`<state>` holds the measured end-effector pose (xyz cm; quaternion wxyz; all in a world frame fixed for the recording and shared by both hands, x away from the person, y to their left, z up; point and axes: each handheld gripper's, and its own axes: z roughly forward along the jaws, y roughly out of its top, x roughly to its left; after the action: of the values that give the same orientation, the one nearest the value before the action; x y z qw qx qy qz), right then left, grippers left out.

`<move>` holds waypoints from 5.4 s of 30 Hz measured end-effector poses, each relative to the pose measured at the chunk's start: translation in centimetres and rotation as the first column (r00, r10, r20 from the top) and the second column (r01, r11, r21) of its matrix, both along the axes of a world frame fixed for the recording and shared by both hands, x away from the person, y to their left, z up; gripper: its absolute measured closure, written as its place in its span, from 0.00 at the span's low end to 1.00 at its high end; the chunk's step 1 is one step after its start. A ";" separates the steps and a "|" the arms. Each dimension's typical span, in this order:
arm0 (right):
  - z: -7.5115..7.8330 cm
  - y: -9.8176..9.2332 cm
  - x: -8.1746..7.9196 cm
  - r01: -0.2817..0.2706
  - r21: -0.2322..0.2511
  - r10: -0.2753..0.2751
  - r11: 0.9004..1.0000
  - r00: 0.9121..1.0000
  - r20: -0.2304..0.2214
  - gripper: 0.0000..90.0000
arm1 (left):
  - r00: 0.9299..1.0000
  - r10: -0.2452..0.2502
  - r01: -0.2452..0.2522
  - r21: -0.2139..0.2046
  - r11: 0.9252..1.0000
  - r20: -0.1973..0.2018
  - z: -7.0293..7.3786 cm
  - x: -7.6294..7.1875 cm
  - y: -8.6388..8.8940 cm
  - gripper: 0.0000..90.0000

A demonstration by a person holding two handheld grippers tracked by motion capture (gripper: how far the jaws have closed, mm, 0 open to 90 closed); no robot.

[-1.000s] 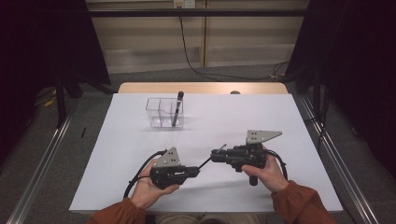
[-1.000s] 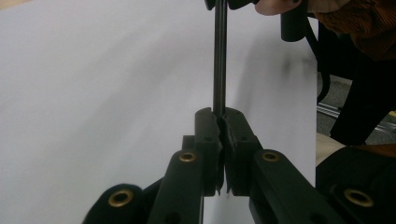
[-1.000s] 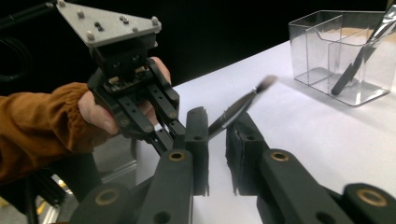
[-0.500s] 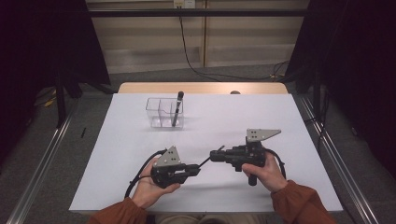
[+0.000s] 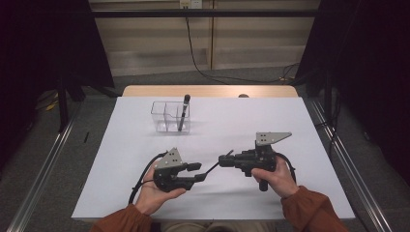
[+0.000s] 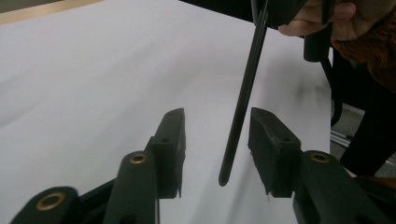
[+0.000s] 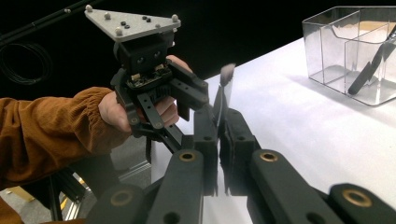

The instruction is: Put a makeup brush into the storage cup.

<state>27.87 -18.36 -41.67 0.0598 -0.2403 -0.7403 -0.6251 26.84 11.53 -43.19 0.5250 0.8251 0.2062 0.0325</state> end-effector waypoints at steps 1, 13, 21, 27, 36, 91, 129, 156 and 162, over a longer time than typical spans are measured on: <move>0.1 -0.1 0.1 0.003 0.000 -0.003 1.000 1.000 0.004 0.95 | 1.000 0.008 -0.008 0.000 1.000 -0.001 0.1 0.1 0.1 0.60; 0.9 -1.1 0.4 0.033 -0.025 -0.033 0.999 0.999 0.019 0.95 | 0.995 0.095 -0.095 -0.048 0.994 0.002 1.2 0.5 1.2 0.18; 1.4 -1.5 0.7 0.033 -0.042 -0.032 0.999 0.999 0.030 0.95 | 0.992 0.129 -0.129 -0.080 0.988 0.001 1.8 1.0 2.3 0.02; 1.9 -1.4 1.0 0.008 -0.082 -0.007 0.997 1.000 0.011 0.95 | 0.989 0.138 -0.135 -0.067 0.989 0.044 2.0 1.1 2.3 0.02; 3.0 -0.7 2.0 -0.017 -0.140 0.018 0.990 1.000 0.011 0.95 | 0.992 0.108 -0.104 -0.065 0.992 0.071 2.6 1.4 1.2 0.03; 5.9 4.5 4.6 -0.138 -0.518 0.133 0.844 0.990 -0.048 0.95 | 0.995 0.025 -0.025 -0.004 1.000 0.099 1.0 1.7 -2.7 0.24; 4.8 4.6 4.7 -0.129 -0.494 0.125 0.860 0.991 -0.041 0.95 | 0.999 -0.022 0.022 0.013 1.000 0.038 0.4 2.7 -3.8 0.95; 4.2 3.2 4.1 -0.033 -0.387 0.030 0.922 0.999 -0.012 0.52 | 1.000 -0.001 0.001 -0.005 1.000 0.019 0.5 3.0 -3.2 0.95; 3.9 2.9 3.7 0.025 -0.358 -0.014 0.933 0.999 0.032 0.27 | 1.000 0.008 -0.008 -0.006 1.000 0.023 0.6 3.1 -2.9 0.95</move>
<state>31.61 -15.51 -37.73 -0.0019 -0.2456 -0.8401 -0.4836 29.90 8.66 -42.59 0.5297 0.8223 0.2035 0.0435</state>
